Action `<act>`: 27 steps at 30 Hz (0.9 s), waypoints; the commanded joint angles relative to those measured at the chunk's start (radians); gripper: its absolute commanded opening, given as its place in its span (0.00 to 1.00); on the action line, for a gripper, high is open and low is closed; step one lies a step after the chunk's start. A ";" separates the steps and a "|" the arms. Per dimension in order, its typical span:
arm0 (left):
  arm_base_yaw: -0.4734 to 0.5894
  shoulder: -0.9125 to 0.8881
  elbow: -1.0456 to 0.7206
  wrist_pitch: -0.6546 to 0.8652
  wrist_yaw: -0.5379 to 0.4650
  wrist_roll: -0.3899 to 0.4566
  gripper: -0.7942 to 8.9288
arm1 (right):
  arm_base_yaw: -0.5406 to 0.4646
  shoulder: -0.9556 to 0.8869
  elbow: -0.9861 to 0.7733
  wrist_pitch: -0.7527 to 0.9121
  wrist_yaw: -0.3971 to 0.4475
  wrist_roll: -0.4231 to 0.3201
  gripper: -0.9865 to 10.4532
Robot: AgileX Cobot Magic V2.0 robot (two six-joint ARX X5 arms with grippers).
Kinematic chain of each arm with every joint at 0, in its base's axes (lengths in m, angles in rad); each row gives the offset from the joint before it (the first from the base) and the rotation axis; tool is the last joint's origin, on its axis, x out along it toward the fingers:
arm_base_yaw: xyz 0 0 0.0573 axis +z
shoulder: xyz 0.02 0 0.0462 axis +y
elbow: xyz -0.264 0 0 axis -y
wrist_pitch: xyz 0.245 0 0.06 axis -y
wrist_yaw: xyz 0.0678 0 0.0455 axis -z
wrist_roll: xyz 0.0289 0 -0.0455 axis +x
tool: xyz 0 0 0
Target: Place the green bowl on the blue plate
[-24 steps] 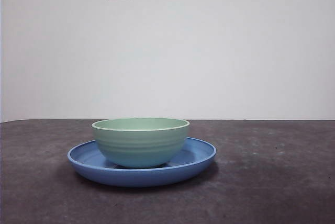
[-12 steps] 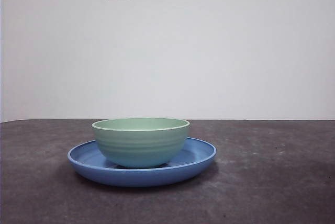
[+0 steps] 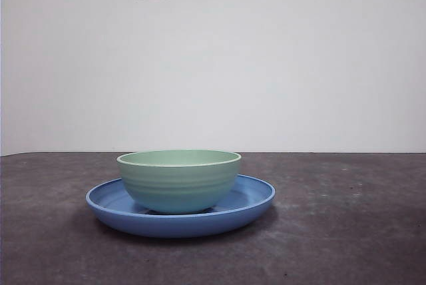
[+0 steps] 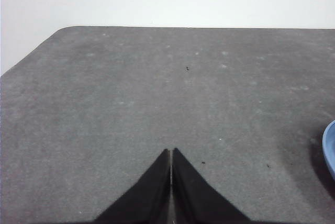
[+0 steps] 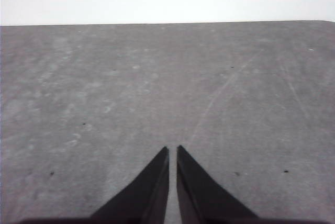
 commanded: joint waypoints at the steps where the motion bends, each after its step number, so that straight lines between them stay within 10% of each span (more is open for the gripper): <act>1: 0.001 -0.002 -0.020 -0.005 0.008 0.015 0.09 | 0.016 -0.003 -0.006 -0.012 0.001 0.015 0.11; 27: 0.001 -0.002 -0.020 -0.005 0.008 0.015 0.09 | 0.040 -0.003 -0.005 0.015 0.011 0.011 0.11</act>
